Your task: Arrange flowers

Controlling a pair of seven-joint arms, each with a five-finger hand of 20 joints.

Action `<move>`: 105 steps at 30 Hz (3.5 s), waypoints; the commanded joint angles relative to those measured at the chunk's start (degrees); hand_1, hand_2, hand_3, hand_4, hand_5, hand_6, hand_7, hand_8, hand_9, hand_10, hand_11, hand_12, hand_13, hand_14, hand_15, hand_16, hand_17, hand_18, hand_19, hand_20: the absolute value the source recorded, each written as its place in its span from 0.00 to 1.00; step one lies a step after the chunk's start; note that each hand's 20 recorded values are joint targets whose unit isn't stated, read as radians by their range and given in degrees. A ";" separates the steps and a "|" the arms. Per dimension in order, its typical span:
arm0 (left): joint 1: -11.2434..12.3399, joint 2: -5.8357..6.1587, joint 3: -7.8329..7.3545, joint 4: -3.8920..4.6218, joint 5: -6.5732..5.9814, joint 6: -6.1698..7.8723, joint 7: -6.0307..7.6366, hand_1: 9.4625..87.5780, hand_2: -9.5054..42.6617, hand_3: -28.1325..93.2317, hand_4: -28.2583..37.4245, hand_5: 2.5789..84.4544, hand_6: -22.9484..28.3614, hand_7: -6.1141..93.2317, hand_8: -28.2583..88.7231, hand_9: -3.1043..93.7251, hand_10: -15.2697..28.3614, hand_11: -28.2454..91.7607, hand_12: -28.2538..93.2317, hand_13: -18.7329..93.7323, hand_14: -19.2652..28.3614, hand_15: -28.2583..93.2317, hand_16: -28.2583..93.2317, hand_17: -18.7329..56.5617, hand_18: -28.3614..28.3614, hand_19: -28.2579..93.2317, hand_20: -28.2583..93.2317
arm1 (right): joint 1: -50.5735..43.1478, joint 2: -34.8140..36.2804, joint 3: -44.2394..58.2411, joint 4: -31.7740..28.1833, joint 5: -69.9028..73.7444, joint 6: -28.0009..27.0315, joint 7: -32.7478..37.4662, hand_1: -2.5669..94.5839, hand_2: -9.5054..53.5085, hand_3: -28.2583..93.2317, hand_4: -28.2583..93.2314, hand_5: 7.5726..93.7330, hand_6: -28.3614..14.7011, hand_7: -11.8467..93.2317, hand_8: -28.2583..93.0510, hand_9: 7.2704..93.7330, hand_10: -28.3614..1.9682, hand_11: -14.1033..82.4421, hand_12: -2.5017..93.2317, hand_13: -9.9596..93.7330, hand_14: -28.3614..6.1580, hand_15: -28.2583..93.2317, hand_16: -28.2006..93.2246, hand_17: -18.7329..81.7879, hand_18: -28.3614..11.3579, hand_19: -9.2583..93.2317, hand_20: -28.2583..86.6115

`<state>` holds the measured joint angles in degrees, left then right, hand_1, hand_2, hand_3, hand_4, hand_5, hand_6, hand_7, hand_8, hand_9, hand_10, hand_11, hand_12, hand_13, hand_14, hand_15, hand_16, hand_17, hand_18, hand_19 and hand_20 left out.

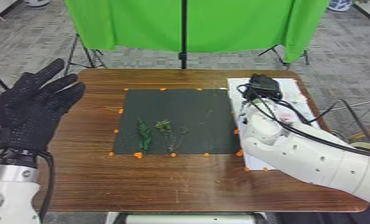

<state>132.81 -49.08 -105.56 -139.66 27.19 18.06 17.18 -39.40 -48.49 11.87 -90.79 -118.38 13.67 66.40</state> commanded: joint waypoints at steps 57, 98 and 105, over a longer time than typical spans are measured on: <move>-1.36 -1.42 0.65 0.61 0.69 -0.57 -3.05 0.15 0.36 0.87 0.04 0.42 0.65 0.22 0.16 0.38 0.85 0.48 0.33 0.39 1.00 0.64 0.16 0.16 1.00 0.78 0.13 | -13.20 -5.36 0.56 -15.05 -3.40 -2.78 0.33 0.58 0.00 0.83 0.00 0.95 0.62 0.30 0.32 1.00 0.63 0.50 0.22 0.95 0.63 0.71 0.39 0.70 0.18 1.00 0.56; -1.87 -1.99 0.77 0.95 1.05 -1.09 -4.96 0.15 0.36 0.87 0.04 0.42 0.65 0.22 0.16 0.38 0.85 0.48 0.33 0.39 1.00 0.64 0.16 0.15 1.00 0.78 0.13 | -10.48 -4.97 -1.62 -13.19 -7.79 6.05 3.01 0.49 0.00 0.81 0.02 0.88 0.60 0.32 0.30 1.00 0.62 0.50 0.21 0.95 0.64 0.71 0.39 0.71 0.18 1.00 0.57; -1.77 -2.13 0.81 0.91 1.02 -0.99 -4.55 0.15 0.36 0.86 0.04 0.42 0.65 0.22 0.16 0.38 0.85 0.48 0.33 0.39 1.00 0.64 0.16 0.15 1.00 0.78 0.13 | -9.34 -4.44 0.09 -12.55 -8.24 6.80 2.89 0.45 0.00 0.83 0.02 0.84 0.60 0.32 0.27 1.00 0.62 0.48 0.22 0.95 0.64 0.71 0.39 0.71 0.17 1.00 0.57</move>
<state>130.15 -50.74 -104.68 -138.86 28.18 17.09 12.42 -50.46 -53.77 9.96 -103.39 -125.50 19.40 69.26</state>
